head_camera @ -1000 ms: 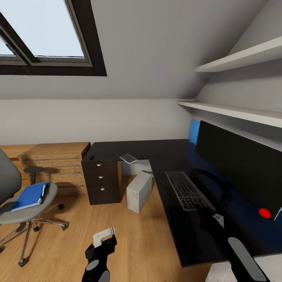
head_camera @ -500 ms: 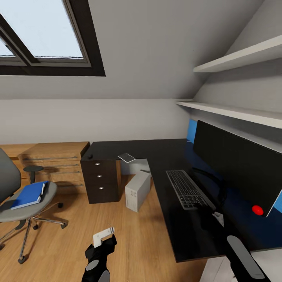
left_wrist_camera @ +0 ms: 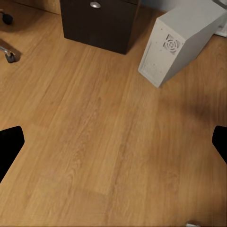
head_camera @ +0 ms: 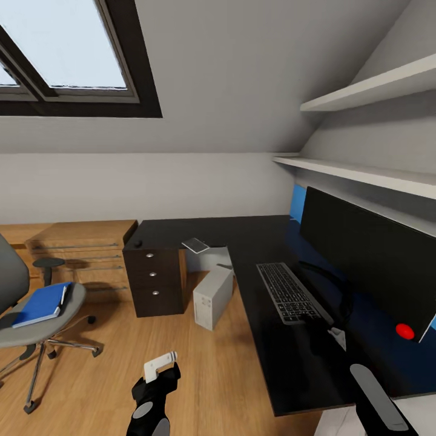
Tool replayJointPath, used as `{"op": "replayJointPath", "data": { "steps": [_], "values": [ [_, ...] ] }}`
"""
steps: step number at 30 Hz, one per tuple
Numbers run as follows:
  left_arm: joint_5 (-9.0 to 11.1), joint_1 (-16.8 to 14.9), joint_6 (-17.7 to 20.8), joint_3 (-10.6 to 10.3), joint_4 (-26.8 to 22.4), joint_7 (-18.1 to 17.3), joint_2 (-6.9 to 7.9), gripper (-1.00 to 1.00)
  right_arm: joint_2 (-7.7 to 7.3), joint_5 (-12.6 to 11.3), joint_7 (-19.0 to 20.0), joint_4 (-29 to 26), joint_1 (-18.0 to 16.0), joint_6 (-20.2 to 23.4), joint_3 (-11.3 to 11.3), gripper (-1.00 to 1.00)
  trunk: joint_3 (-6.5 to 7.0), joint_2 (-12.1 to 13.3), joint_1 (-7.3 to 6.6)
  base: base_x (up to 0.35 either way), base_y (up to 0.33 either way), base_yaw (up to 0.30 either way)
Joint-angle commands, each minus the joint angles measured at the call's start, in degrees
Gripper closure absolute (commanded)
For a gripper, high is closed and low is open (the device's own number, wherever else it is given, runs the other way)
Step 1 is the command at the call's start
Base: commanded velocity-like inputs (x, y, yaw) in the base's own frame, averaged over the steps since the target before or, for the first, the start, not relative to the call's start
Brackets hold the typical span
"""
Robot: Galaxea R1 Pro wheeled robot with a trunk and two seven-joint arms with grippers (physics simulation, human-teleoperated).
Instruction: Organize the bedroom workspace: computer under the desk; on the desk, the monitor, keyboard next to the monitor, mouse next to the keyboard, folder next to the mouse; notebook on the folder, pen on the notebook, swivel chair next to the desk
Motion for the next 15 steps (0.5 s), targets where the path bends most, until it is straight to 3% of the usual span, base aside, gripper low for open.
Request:
{"op": "replayJointPath", "data": {
  "steps": [1,11,15],
  "values": [
    [0.2,-0.1,0.3,-0.1,-0.1,0.4,0.02,-1.0,0.02,-0.5,0.1,0.0,0.0,0.3,-0.1,1.0,-0.07,0.0,0.03,0.261,0.0,0.0],
    [0.2,-0.1,0.3,-0.1,0.0,0.3,0.02,-1.0,-0.04,-0.5,0.1,0.0,0.0,0.3,-0.1,1.0,-0.07,0.0,0.03,0.215,-0.051,0.0],
    [0.2,-0.1,0.3,-0.1,0.0,0.3,0.02,-1.0,-0.05,-0.5,0.1,0.0,-0.1,0.3,-0.1,1.0,-0.07,0.0,0.03,0.096,-0.046,0.0]
  ]
}}
